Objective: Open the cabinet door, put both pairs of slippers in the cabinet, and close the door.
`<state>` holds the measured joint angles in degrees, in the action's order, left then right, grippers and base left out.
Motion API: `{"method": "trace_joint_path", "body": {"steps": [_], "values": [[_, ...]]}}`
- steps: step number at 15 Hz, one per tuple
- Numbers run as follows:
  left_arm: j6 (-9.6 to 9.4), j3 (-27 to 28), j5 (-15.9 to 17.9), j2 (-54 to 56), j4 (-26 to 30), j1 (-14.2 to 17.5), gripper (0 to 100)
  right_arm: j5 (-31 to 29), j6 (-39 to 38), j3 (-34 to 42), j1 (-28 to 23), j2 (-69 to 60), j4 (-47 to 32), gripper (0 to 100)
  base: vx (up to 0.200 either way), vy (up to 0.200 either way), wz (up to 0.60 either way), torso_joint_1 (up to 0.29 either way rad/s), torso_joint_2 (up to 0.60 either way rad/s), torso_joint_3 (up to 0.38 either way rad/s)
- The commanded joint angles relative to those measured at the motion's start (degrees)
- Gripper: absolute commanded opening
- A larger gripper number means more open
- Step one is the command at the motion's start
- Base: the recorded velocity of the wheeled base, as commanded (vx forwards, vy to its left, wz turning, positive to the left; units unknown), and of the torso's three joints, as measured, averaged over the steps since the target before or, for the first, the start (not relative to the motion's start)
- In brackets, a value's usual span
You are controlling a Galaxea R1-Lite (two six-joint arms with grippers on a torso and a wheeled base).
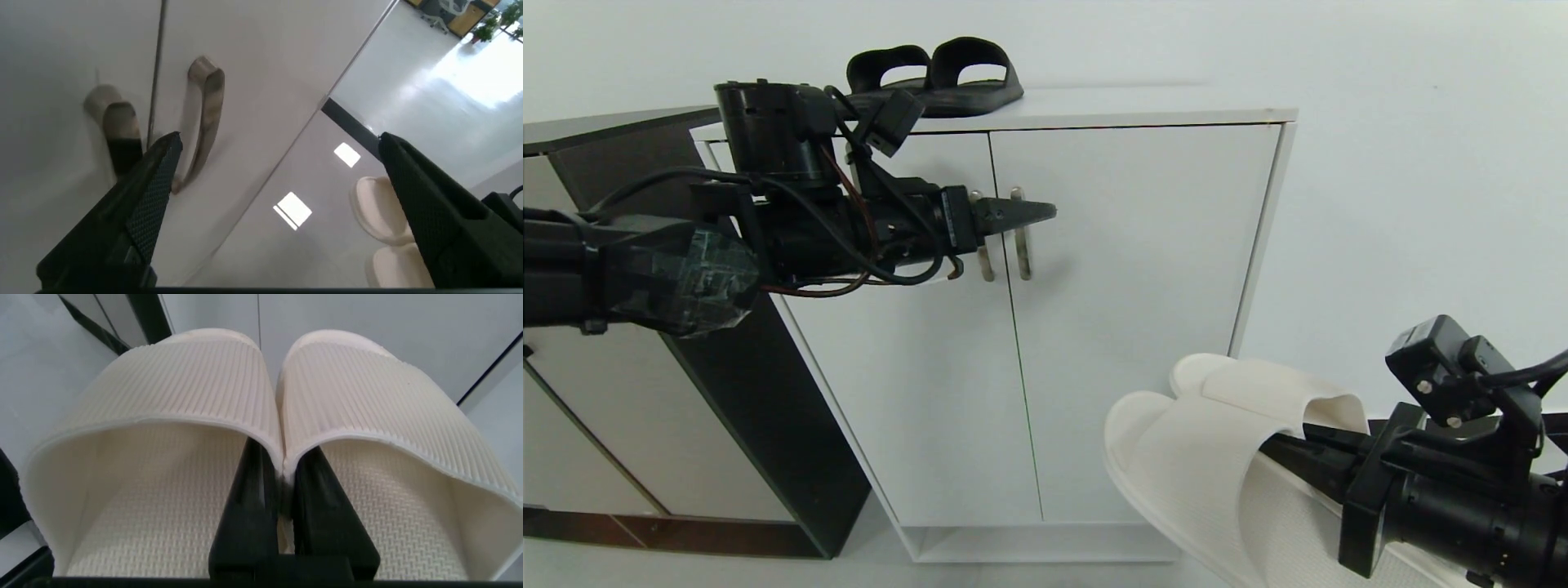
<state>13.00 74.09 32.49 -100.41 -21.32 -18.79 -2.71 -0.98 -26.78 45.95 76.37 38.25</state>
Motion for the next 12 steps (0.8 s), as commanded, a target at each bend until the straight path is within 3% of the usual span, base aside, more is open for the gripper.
{"method": "trace_joint_path", "body": {"steps": [1,7,8,12], "values": [[0.01,1.14,-0.14,-1.36,0.32,-0.55,100,-0.02,0.01,-0.02,0.02,-0.08,-0.02,0,0.0,0.0,0.0,0.0,0.0,0.0],[0.01,2.46,-0.14,-3.12,1.63,-1.87,100,-0.02,0.01,-0.02,0.02,-0.08,-0.02,0,0.0,0.0,0.0,0.0,0.0,0.0],[0.01,2.46,-0.14,-3.12,1.63,-1.87,0,-0.02,0.01,-0.02,0.02,-0.08,0.07,0,0.0,0.0,0.0,0.0,0.0,0.0],[0.01,1.49,-0.14,-2.07,1.55,-2.13,0,1.04,0.01,0.77,0.11,-1.49,-0.11,0,0.0,0.0,0.0,0.0,0.0,0.0]]}}
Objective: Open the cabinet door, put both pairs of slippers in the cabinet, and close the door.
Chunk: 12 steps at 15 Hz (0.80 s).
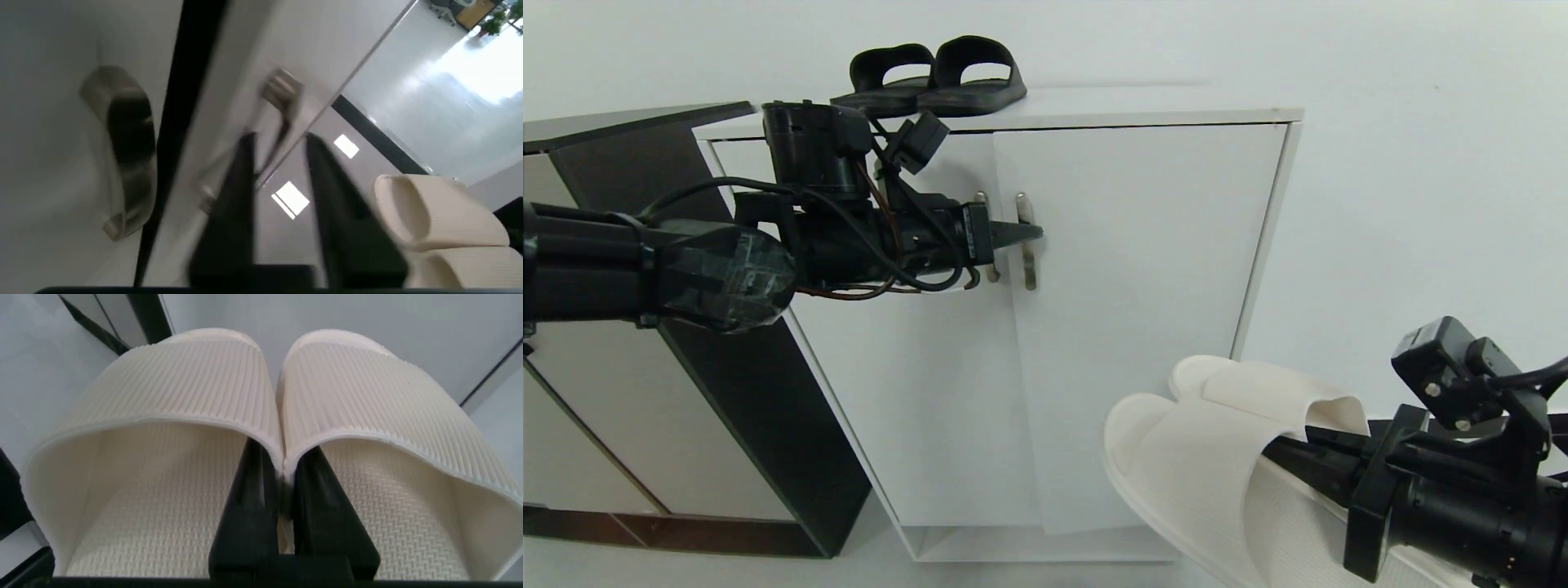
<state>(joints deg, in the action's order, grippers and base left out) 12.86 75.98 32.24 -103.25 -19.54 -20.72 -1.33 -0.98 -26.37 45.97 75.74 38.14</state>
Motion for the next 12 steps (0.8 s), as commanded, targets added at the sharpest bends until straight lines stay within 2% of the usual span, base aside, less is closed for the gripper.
{"method": "trace_joint_path", "body": {"steps": [1,3,5,12], "values": [[0.15,-1.1,0.19,1.48,-0.23,-0.28,0,1.5,0.01,0.79,0.08,-1.38,-0.09,0,0.0,0.0,0.0,0.0,0.0,0.0],[0.06,-4.62,0.1,4.9,-0.32,-1.78,0,5.81,0.01,1.76,0.08,-3.32,-0.09,0,0.0,0.0,0.0,0.0,0.0,0.0],[0.06,-7.96,0.1,8.33,-0.5,-3.18,0,7.39,0.01,2.11,0.08,-4.29,-0.09,0,0.0,0.0,0.0,0.0,0.0,0.0],[-0.12,-14.28,0.01,13.96,-0.67,-4.15,0,7.39,0.1,2.29,0.0,-4.37,0.0,0,0.0,0.0,0.0,0.0,0.0,0.0]]}}
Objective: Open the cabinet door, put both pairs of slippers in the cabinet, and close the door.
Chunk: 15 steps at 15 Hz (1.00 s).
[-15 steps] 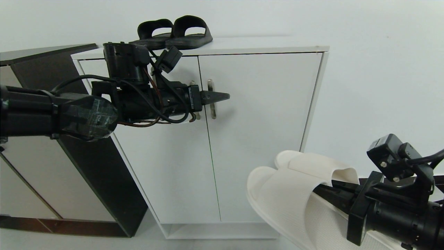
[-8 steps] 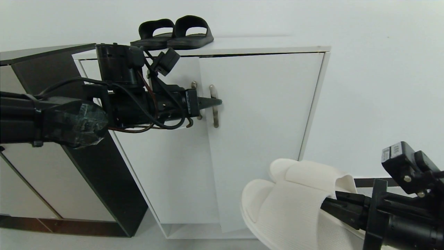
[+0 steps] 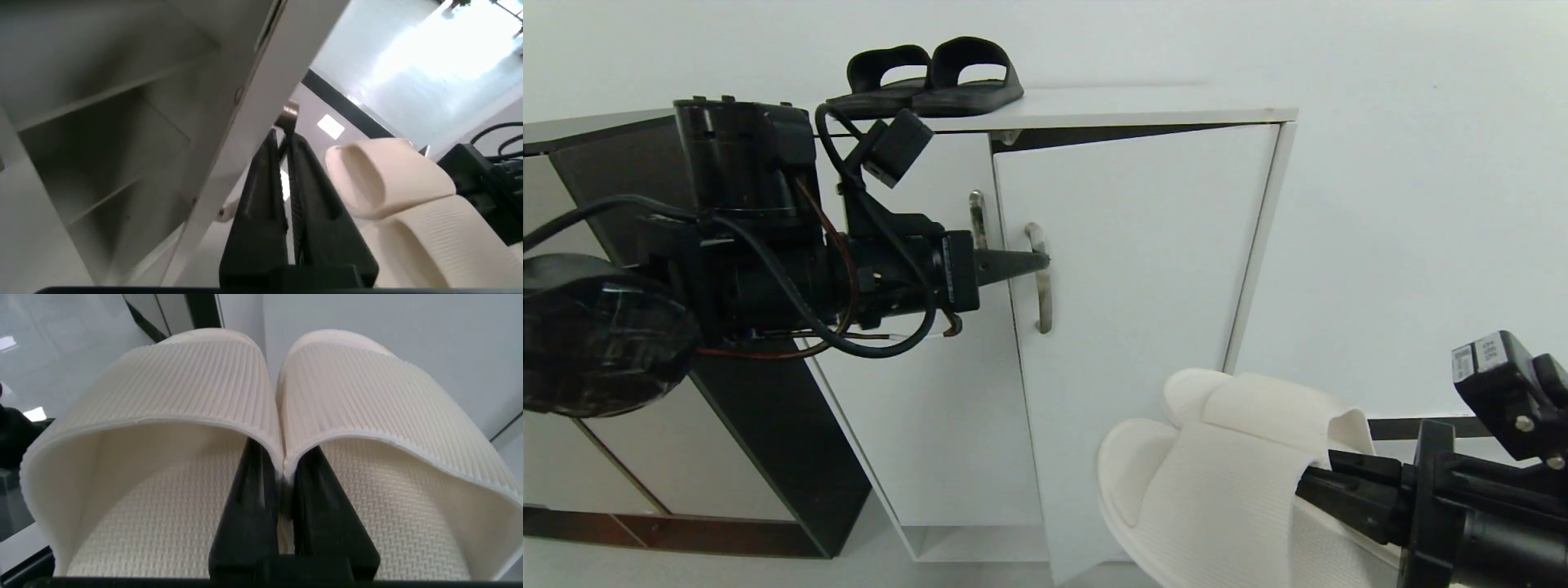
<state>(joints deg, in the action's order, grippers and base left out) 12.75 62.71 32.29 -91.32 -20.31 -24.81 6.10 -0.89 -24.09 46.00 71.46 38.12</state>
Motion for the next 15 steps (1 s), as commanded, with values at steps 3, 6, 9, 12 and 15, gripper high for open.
{"method": "trace_joint_path", "body": {"steps": [3,6,9,12,15], "values": [[-0.01,-6.46,-0.21,7.03,0.09,0.02,0,-0.03,0.01,0.01,-0.03,-0.09,0.02,0,0.0,0.0,0.0,0.0,0.0,0.0],[0.17,-12.0,-0.21,15.29,0.18,0.29,0,-0.03,0.01,0.01,-0.03,-0.09,0.02,0,0.0,0.0,0.0,0.0,0.0,0.0],[0.17,-12.0,0.14,17.05,0.01,5.74,0,-0.03,0.01,0.01,0.06,-0.01,-0.06,0,0.0,0.0,0.0,0.0,0.0,0.0],[0.87,-10.24,0.14,11.69,-3.95,9.6,0,-0.03,0.01,0.01,0.06,-0.01,0.02,0,0.0,0.0,0.0,0.0,0.0,0.0],[1.05,-7.69,0.05,4.04,-8.78,9.43,0,0.06,0.01,0.09,0.06,0.08,0.02,0,0.0,0.0,0.0,0.0,0.0,0.0]]}}
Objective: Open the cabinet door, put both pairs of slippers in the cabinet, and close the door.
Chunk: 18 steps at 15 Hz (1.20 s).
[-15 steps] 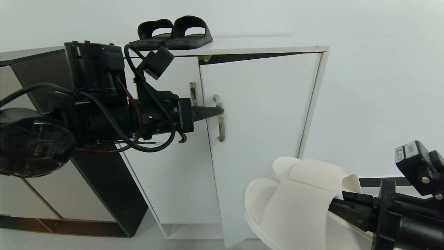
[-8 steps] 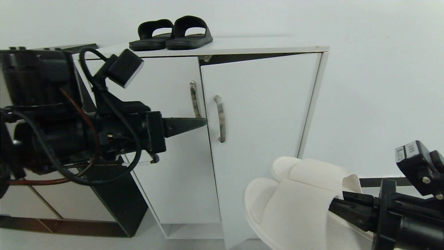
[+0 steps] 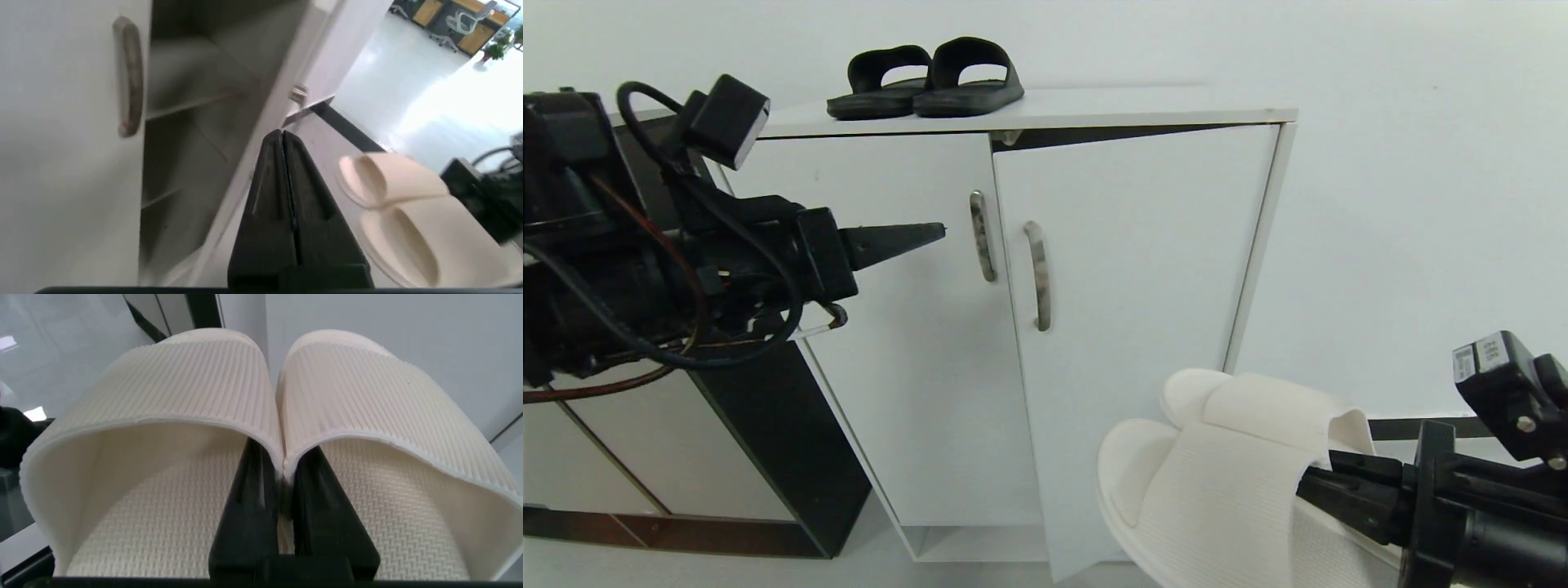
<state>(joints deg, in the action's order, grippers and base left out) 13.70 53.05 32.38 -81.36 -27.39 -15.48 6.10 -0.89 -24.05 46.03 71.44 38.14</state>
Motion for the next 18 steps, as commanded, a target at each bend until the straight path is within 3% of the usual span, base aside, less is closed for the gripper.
{"method": "trace_joint_path", "body": {"steps": [1,8,9,11,12,13,18], "values": [[0.1,3.72,-0.03,-8.38,-2.23,0.1,0,0.06,0.01,0.06,0.02,0.02,0.0,0,0.0,0.0,0.0,0.0,0.0,0.0],[0.1,12.43,0.05,-20.77,-8.38,-0.07,0,-0.12,0.01,-0.21,0.02,-0.07,-0.18,0,0.0,0.0,0.0,0.0,0.0,0.0],[0.18,12.51,0.32,-23.41,-14.0,-1.04,0,-0.12,0.01,-0.21,0.02,-0.07,-0.18,0,0.0,0.0,0.0,0.0,0.0,0.0],[2.03,12.34,0.32,-26.31,-21.83,-2.89,0,-0.21,0.01,-0.21,0.11,-0.16,-0.26,0,0.0,0.0,0.0,0.0,0.0,0.0],[5.02,12.07,0.32,-27.18,-25.96,-4.21,0,-0.21,0.01,-0.21,0.64,-0.77,-1.23,0,0.0,0.0,0.0,0.0,0.0,0.0],[5.99,11.81,0.32,-27.1,-26.48,-4.82,0,-0.21,0.01,-0.38,1.25,-1.21,-3.08,0,0.0,0.0,0.0,0.0,0.0,0.0],[6.16,6.98,0.4,-24.02,-26.48,-5.08,0,-0.12,0.01,-1.26,2.48,-2.97,-7.47,0,-0.2,0.0,0.0,0.002,0.01,0.003]]}}
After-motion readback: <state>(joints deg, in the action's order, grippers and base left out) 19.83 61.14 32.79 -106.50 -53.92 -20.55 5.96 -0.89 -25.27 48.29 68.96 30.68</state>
